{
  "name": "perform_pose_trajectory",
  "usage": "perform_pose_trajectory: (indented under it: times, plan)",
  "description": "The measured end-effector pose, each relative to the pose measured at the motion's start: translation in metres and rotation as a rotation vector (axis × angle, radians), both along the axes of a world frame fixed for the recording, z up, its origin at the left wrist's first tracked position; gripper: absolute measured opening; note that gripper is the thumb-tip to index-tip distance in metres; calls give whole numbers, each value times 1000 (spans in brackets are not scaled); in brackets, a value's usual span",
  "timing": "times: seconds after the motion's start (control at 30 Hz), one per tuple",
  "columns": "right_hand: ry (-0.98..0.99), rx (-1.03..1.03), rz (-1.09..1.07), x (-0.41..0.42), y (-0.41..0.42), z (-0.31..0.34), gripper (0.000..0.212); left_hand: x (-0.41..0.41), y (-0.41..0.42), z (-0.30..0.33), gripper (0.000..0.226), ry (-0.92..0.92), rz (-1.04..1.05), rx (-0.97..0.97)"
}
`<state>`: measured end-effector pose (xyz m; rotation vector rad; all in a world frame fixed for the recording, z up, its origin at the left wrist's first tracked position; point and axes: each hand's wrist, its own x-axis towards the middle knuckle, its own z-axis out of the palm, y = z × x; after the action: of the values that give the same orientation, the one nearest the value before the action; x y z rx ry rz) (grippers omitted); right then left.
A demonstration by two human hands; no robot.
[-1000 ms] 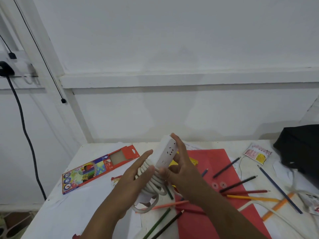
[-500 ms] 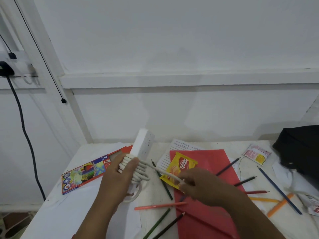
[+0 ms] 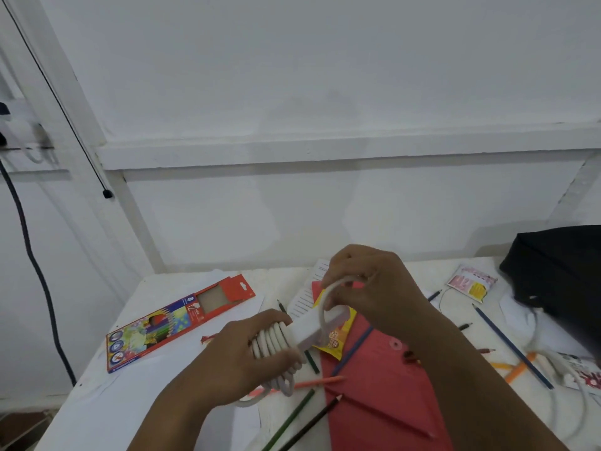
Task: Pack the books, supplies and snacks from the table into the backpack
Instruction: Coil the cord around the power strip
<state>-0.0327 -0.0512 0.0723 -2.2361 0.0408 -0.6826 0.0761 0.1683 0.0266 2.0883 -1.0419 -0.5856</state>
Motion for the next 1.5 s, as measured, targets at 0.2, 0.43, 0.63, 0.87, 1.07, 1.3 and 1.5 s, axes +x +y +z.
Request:
perform_pose_trajectory:
  times: [0.2,0.43,0.63,0.87,1.07,1.3,1.5]
  plan:
    - [316,888,362,4,-13,-23,16,-3,0,7,42,117,-142,-112]
    - [178,1252,200,8,10,-56,29,-3,-4,-2,45,253,23,-293]
    - [-12,860,4,2,36,-77,40,-4,-13,-9,47,487,291,-440]
    - [144,760,78,1,45,-74,25,-11,-19,-1,30,457,289,-452]
    - [81,238,-80,6,36,-84,37,-15,-22,4,31,481,280,-486]
    - [453,-16,-41,-2,26,-56,39,-18,-30,0,33,404,477,-528]
    - [685,-368,-40,-31,5,-24,20,-1,-14,4,14,251,657,-494]
